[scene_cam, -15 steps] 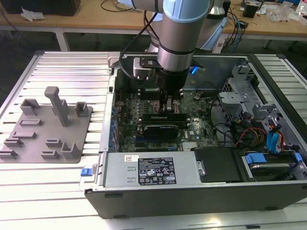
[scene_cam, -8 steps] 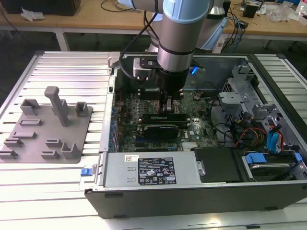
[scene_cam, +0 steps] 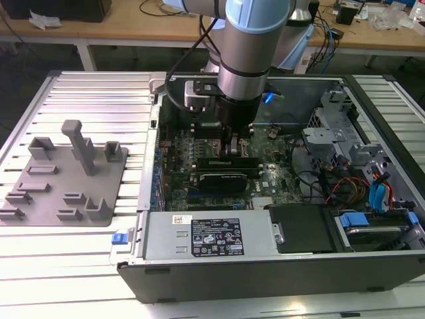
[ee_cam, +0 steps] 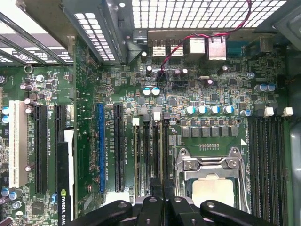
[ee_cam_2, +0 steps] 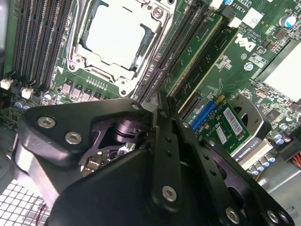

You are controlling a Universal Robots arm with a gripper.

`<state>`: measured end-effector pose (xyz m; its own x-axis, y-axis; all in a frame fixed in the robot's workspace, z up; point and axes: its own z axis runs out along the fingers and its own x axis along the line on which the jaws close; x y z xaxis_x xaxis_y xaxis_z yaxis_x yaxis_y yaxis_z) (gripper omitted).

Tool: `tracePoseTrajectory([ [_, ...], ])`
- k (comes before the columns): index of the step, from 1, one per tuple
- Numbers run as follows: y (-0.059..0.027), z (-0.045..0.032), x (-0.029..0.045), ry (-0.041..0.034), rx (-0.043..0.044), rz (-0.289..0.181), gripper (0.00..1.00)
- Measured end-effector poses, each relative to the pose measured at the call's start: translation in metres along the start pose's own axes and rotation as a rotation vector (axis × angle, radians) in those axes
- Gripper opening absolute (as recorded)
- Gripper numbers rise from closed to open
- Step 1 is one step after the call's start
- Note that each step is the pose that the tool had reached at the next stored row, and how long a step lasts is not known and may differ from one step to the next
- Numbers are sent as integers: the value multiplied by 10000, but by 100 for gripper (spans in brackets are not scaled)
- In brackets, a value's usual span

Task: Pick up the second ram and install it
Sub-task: 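Insert the second ram into the second slot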

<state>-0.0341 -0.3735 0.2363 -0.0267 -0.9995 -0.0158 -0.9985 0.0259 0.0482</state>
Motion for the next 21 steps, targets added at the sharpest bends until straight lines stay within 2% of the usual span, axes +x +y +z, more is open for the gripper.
tracePoseTrajectory([
  [1,1,-1,0,19,0,2,9],
  [3,0,0,-1,-34,-2,1,9],
  [5,-2,-1,-1,-52,-2,0,9],
  [21,-7,1,3,-47,-4,0,9],
])
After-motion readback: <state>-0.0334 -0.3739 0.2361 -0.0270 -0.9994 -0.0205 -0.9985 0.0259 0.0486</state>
